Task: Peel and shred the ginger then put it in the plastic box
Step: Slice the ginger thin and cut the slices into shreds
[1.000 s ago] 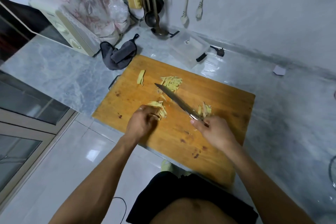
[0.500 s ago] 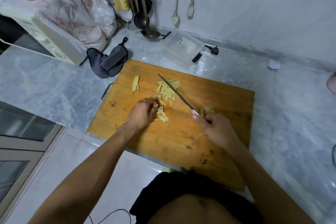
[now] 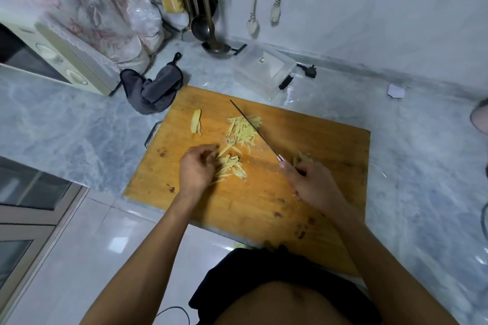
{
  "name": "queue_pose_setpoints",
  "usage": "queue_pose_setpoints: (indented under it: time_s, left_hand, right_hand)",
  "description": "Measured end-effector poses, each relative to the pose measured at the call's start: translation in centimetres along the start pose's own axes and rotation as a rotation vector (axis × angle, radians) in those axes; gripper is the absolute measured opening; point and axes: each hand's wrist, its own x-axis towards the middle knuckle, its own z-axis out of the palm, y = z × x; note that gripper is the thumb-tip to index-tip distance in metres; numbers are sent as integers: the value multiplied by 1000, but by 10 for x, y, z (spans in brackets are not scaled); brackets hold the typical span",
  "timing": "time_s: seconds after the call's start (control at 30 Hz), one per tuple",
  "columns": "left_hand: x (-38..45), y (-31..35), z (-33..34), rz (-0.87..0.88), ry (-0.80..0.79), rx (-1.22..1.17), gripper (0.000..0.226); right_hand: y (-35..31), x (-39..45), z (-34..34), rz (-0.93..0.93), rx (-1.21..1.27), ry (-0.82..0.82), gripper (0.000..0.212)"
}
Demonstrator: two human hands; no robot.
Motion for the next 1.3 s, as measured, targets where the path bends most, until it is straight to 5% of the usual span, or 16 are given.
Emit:
queue_pose_setpoints:
  time_s: [0.23,0.47,0.9,1.1,1.3]
  left_hand:
    - [-24,-7,1,-30,-194,370,73]
    - [4,16,35,-1,-89,267,38]
    - [31,7,18,201,76,30,25]
    - [49,2,-7,22,234,159,25]
    - [92,13,-10,-148,157,334,24]
  right_hand:
    - [6,0,5,-23,-30,-23,76]
    - [0,2,-2,-52,-43,-50,72]
    - [5,4,-19,-37,24,2,66]
    - [-6,8,-15,-57,51,-77,71]
    - [-17,16,-9,-93,52,-100,71]
